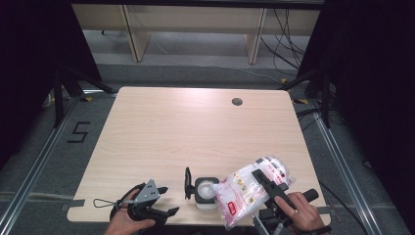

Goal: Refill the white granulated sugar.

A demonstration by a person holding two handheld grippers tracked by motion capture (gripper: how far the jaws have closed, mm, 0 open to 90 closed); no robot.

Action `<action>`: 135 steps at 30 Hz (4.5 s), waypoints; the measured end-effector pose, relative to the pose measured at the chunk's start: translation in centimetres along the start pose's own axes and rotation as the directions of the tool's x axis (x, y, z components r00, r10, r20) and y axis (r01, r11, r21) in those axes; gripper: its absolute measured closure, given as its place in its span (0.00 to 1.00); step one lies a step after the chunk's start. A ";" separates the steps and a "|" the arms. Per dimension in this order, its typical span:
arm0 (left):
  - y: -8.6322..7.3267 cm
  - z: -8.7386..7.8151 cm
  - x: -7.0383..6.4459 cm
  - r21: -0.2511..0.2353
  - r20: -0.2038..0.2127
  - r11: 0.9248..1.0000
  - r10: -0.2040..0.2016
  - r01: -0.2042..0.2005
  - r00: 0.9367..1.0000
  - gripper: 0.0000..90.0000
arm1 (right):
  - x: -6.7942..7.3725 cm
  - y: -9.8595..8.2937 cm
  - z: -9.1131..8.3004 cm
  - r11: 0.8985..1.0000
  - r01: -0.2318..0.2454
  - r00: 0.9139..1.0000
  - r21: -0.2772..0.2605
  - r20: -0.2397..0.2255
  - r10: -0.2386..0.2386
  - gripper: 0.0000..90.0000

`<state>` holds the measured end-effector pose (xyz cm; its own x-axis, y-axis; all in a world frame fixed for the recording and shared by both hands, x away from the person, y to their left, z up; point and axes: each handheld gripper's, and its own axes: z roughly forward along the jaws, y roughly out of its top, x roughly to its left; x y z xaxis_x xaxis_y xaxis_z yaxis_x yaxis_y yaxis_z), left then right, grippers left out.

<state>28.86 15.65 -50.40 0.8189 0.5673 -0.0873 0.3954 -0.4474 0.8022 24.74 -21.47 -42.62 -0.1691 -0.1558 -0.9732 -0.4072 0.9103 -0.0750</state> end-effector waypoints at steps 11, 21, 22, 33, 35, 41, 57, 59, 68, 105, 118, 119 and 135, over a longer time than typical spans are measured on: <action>0.0 0.0 0.1 0.002 -0.006 1.000 0.006 -0.006 1.000 0.25 | 0.0 0.1 0.1 1.000 0.028 1.000 -0.007 0.004 -0.028 0.65; 0.0 0.0 0.1 0.010 -0.009 1.000 0.015 -0.015 1.000 0.25 | 0.0 0.1 0.2 1.000 0.026 1.000 -0.012 0.005 -0.026 0.65; 0.0 0.0 0.1 0.010 -0.009 1.000 0.015 -0.015 1.000 0.25 | 0.2 0.1 0.2 1.000 0.000 1.000 -0.003 -0.003 0.000 0.65; 0.0 0.0 0.0 -0.002 -0.004 1.000 0.001 -0.001 1.000 0.25 | 0.0 0.1 0.2 1.000 0.026 1.000 -0.011 0.004 -0.026 0.66; 0.0 0.0 0.0 0.001 -0.006 1.000 0.005 -0.005 1.000 0.25 | 0.0 0.1 0.2 0.999 0.032 0.999 -0.008 0.002 -0.032 0.66; 0.0 0.0 0.0 0.001 -0.001 1.000 0.000 0.000 1.000 0.25 | 0.1 0.3 0.2 0.999 0.045 0.999 -0.004 -0.001 -0.045 0.66; 0.0 0.0 0.0 -0.005 0.003 1.000 -0.004 0.004 1.000 0.25 | 0.3 0.3 0.4 0.999 0.044 0.999 -0.012 -0.014 -0.044 0.66; 0.0 0.0 0.0 -0.005 0.003 1.000 -0.004 0.004 1.000 0.25 | 0.3 0.2 0.4 1.000 0.025 1.000 -0.018 -0.016 -0.025 0.66; 0.0 0.0 0.0 -0.006 0.003 1.000 -0.005 0.005 1.000 0.25 | 0.6 -1.0 0.7 0.992 -0.106 0.993 -0.067 -0.059 0.102 0.68; 0.0 0.1 0.0 0.004 -0.004 1.000 0.002 -0.002 1.000 0.25 | 1.8 -3.9 2.1 0.862 -0.490 0.863 -0.131 -0.215 0.458 0.75; 0.0 0.2 0.0 0.005 0.005 1.000 0.002 -0.002 1.000 0.25 | 2.2 -5.2 3.9 0.747 -0.657 0.740 -0.106 -0.283 0.611 0.76; 0.0 0.2 0.0 0.006 0.006 1.000 0.003 -0.003 1.000 0.25 | 2.2 -5.3 4.1 0.739 -0.666 0.731 -0.105 -0.289 0.618 0.76; 0.0 0.2 0.1 0.009 0.002 1.000 0.007 -0.007 1.000 0.25 | 3.3 -6.7 7.6 0.557 -0.828 0.543 -0.066 -0.341 0.767 0.77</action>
<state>29.00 15.59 -50.51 0.8225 0.5626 -0.0831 0.3933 -0.4572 0.7977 33.71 -25.21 -46.98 -0.7105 0.4829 -0.5119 -0.1456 0.6108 0.7783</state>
